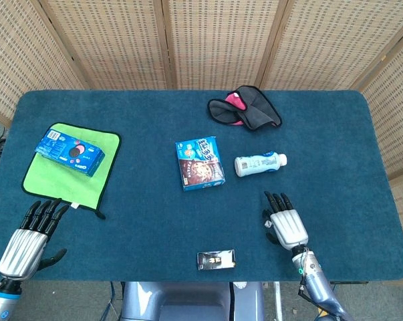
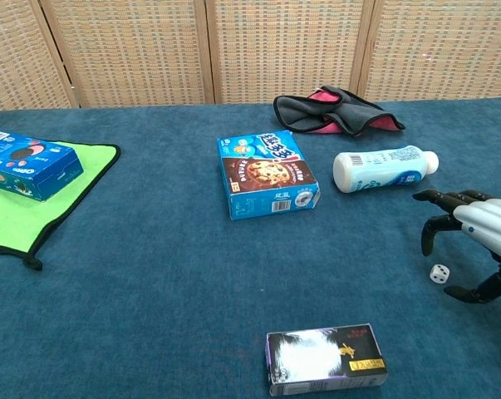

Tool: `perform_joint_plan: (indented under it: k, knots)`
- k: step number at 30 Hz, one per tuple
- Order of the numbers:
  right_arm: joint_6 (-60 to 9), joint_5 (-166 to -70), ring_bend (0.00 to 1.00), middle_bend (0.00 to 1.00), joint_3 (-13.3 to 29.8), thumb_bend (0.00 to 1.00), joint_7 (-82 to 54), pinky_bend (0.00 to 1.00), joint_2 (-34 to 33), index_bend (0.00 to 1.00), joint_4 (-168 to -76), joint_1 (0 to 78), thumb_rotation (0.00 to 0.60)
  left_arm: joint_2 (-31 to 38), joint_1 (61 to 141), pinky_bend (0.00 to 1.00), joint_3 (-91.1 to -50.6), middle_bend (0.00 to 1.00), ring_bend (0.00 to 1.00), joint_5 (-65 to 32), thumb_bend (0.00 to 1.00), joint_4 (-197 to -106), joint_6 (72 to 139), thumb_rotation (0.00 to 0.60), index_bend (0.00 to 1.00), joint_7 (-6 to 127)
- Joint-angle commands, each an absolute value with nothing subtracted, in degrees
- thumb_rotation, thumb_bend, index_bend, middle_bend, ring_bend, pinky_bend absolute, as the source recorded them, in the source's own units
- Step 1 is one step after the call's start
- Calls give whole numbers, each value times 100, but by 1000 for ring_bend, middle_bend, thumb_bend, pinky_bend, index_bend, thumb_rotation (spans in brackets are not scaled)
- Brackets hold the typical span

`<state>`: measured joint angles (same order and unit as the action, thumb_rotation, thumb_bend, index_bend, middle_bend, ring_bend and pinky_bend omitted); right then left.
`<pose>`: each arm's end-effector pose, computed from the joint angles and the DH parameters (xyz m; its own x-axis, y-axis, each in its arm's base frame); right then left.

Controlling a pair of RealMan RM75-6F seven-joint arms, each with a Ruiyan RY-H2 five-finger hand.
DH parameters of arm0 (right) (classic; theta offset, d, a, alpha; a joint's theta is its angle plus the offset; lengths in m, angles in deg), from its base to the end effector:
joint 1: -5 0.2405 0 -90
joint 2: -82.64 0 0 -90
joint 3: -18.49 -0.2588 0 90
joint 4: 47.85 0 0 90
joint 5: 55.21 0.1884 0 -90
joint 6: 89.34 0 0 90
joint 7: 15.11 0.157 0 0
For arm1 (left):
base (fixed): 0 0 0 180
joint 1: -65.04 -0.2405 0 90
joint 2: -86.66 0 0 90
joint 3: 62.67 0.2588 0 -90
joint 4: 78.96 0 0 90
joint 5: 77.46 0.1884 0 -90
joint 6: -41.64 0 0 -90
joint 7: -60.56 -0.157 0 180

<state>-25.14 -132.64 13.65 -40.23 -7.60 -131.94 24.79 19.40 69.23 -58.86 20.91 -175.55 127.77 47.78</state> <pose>-0.2425 -0.2560 -0.0005 0.5220 -0.2476 0.8162 -0.8488 -0.2451 0.4685 -0.2649 0.1615 0.1340 0.4943 0.0629 0.8670 0.8531 -0.2265 -0.4699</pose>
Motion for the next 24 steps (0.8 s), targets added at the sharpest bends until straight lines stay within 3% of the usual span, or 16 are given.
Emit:
perform_joint_plan:
  k: [1,24]
  knots:
    - [-2541,-13216,0,0,1352,311,-4041,0,-775,401,-13174,2517,600,1937,6924,0,-5886,0,0,2093,212,-17556,12777,600,0,4771]
    - [-2671,-12954,0,0,1361,311,-4114,0,-906,435,-12989,2741,600,1913,6934,0,-5878,0,0,2088,212,-17545,12760,600,0,4740]
